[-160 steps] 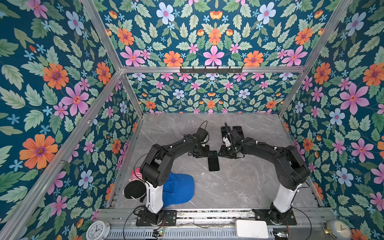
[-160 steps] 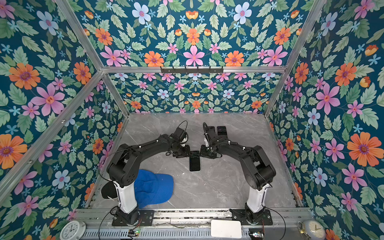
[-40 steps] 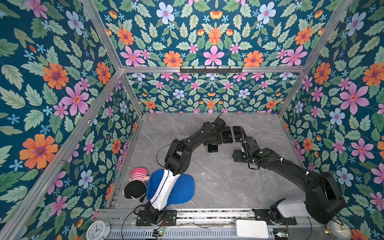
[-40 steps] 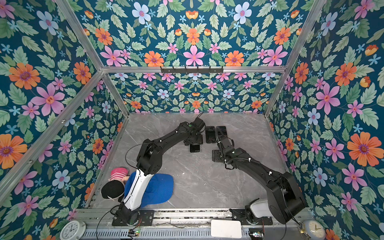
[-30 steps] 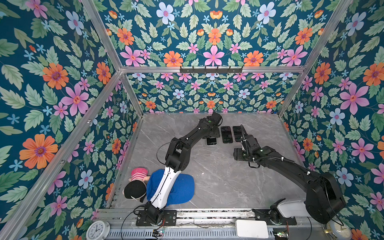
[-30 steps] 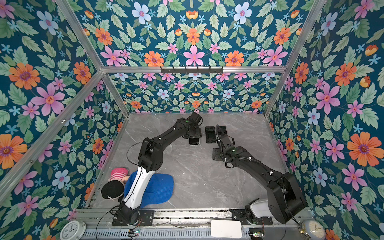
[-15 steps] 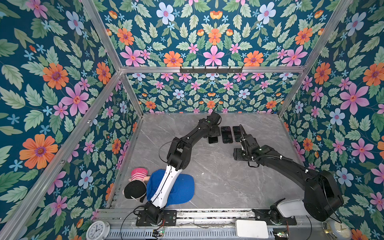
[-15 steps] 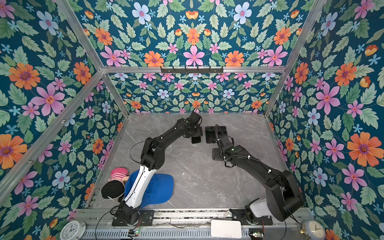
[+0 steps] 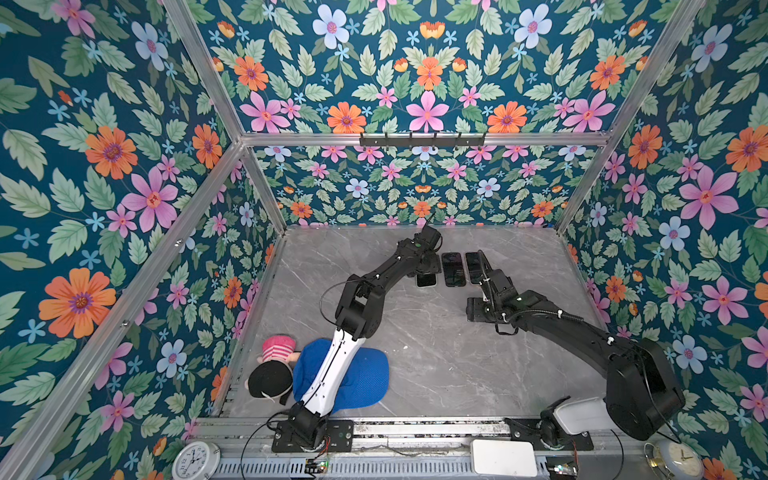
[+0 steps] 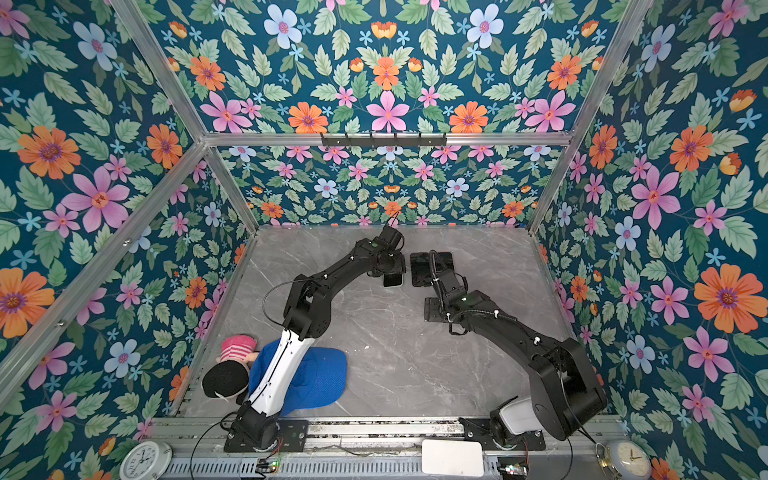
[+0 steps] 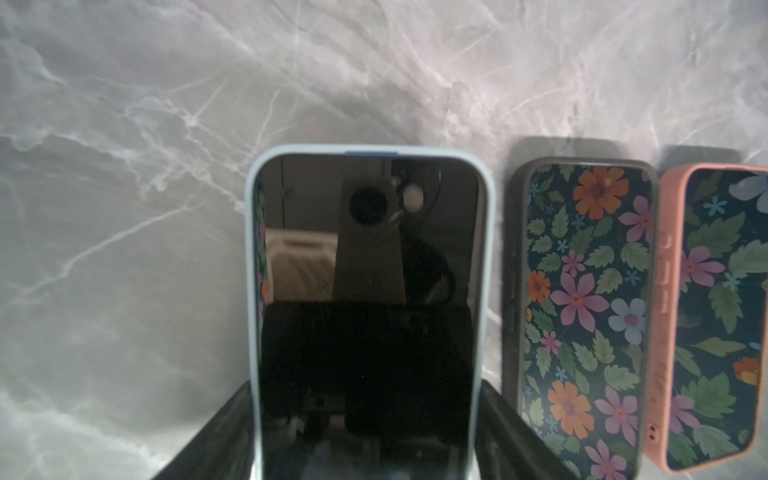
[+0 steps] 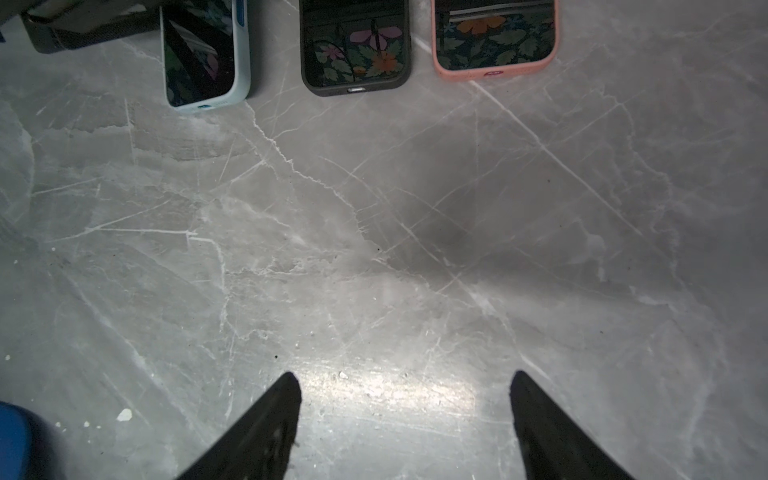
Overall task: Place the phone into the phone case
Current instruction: 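Carry the cased phone with the left gripper beside the floral-cased phones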
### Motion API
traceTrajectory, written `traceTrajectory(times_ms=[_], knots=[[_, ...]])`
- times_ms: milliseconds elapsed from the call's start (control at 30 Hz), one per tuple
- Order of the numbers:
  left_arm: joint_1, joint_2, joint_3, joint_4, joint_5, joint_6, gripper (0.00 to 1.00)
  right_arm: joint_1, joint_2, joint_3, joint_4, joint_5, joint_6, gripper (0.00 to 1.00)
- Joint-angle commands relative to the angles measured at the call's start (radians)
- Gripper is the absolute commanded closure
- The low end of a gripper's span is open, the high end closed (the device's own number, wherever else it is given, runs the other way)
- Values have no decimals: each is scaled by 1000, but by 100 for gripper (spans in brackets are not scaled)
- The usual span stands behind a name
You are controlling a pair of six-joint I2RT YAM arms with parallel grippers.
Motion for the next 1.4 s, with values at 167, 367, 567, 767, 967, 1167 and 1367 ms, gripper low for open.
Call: traceTrajectory(times_ms=[167,367,567,767,967,1167,1367], knots=[[5,20,-1,20,37,-4,26,0,17,8,-2,1,2,21],[5,24,-9,29,55,-6,22,1,32,11,-3,1,5,21],[5,21,-16,29,55,-8,20,0,36,11,-1,1,1,21],[5,16,-38,32,55,-14,16,1,46,12,-2,1,1,20],[6,8,-50,37,68,-28,17,0,47,18,-4,2,-2,20],[0,-18,-83,40,83,-53,18,0,52,18,-4,1,1,20],[-2,-58,-138,61,91,-65,18,0,54,18,-5,0,1,20]])
